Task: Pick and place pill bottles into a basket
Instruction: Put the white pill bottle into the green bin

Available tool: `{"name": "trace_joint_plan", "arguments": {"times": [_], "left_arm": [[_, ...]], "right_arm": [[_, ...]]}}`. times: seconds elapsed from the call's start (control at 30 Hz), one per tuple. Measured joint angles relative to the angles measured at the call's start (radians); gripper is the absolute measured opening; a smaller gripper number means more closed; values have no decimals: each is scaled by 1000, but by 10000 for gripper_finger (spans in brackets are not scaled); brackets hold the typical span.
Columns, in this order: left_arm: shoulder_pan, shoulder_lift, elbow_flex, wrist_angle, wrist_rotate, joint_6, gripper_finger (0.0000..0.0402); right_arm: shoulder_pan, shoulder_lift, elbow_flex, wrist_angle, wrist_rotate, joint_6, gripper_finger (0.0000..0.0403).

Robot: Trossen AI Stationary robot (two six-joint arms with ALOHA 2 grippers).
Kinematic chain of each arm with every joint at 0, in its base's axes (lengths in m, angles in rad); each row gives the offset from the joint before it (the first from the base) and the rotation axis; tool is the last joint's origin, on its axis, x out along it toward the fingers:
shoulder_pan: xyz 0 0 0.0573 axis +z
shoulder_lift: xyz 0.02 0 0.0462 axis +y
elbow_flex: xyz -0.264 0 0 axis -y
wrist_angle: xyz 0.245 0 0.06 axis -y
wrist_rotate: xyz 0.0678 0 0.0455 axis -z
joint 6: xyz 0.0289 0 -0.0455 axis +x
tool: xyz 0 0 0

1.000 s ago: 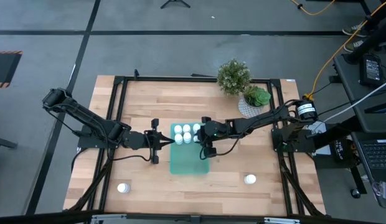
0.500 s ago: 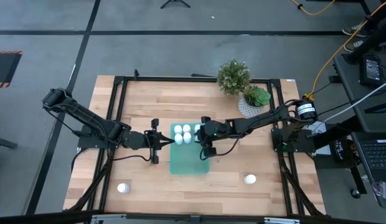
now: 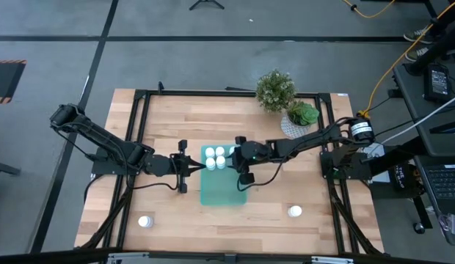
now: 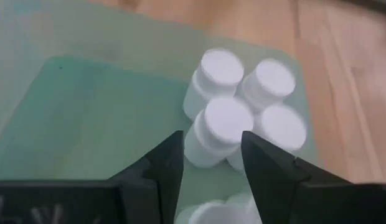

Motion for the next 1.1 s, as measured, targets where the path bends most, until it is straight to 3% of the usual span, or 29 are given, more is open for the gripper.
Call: {"name": "trace_joint_plan", "arguments": {"times": [0.23, 0.37, 0.5, 0.63, 0.73, 0.93, 1.1], "left_arm": [[0, 0, -11, 1, 0, 0, 9], [0, 0, -25, 1, -19, 16, 4], [0, 0, -26, 4, -20, 16, 2], [0, 0, -26, 3, -20, -8, 7], [0, 0, -26, 3, -12, -24, 7], [0, 2, -26, 3, -11, -26, 2], [0, 2, -26, 1, -10, -26, 3]], "right_arm": [[2, -89, 11, -55, 0, -45, 163], [13, -182, 11, -174, 0, -15, 157], [38, -276, 11, -284, 0, 36, 123], [82, -345, 4, -383, 1, 98, 59], [128, -387, -51, -359, 13, 115, 11], [222, -461, -197, -247, 142, 242, 8], [294, -488, -266, -197, 187, 379, 6]]}}
